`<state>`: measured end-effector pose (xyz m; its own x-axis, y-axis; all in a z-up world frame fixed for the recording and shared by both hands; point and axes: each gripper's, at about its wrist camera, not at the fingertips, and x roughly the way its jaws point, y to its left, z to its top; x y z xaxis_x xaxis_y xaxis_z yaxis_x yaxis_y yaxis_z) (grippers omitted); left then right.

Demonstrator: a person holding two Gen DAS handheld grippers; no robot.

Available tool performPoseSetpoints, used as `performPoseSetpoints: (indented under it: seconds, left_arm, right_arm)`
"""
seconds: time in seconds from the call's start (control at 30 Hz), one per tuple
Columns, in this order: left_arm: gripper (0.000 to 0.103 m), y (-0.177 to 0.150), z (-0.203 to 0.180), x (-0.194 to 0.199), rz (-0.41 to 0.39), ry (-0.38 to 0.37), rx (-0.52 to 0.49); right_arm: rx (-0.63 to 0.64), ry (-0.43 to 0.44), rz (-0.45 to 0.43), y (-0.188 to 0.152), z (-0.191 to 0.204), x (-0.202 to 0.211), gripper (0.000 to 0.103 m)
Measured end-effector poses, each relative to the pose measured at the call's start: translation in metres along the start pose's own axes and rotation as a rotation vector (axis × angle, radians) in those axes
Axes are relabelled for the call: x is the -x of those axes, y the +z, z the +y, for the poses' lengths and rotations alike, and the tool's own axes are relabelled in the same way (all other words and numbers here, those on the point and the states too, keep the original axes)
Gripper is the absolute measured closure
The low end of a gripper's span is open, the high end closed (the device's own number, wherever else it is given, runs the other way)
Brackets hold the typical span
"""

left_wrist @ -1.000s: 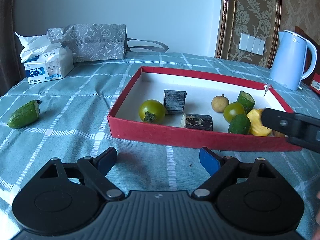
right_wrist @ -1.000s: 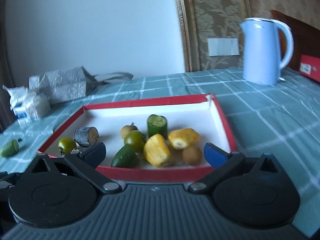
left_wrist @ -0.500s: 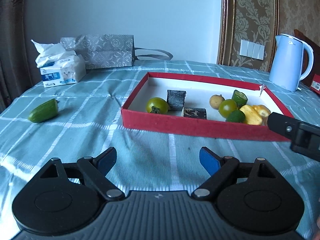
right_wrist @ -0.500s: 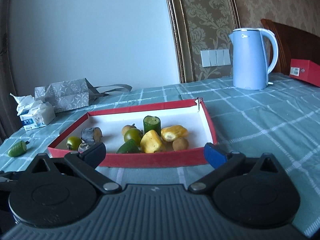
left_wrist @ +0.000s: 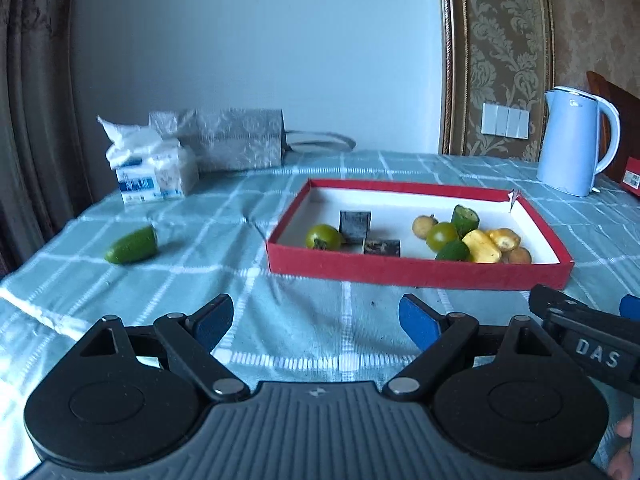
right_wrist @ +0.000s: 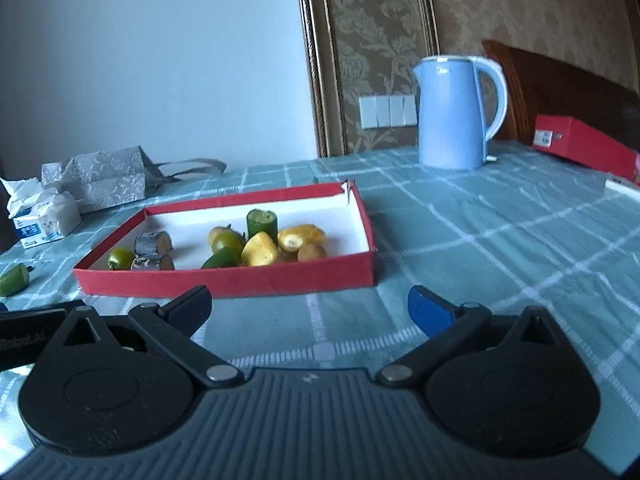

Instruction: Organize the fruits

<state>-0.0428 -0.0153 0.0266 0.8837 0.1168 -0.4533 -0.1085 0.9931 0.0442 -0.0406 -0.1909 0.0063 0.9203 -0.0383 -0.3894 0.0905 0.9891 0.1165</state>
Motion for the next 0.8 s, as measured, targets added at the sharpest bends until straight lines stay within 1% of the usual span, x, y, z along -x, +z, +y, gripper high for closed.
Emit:
performPoseSetpoints:
  seconds: [0.07,0.23,0.4,0.53,0.8]
  left_arm:
    - [0.013,0.001,-0.002,0.006,-0.01,0.001,-0.005]
    - [0.008,0.006,-0.003,0.015,-0.023,-0.001,-0.003]
    - [0.003,0.009,-0.003,0.023,-0.058,0.024,-0.012]
    - [0.002,0.011,-0.003,0.025,-0.085,0.049,-0.021]
    - [0.002,0.014,0.005,0.021,-0.065,0.043,0.004]
  right_arm:
    - [-0.016,0.0,-0.005,0.0,0.0,0.003,0.0]
    - [0.016,-0.019,-0.019,0.003,0.011,0.007,0.0]
    - [0.044,-0.045,-0.028,0.009,0.02,0.008,0.0]
    - [0.044,-0.05,-0.033,0.012,0.023,0.008,0.0]
    - [0.058,-0.056,-0.026,0.016,0.03,0.004,0.0]
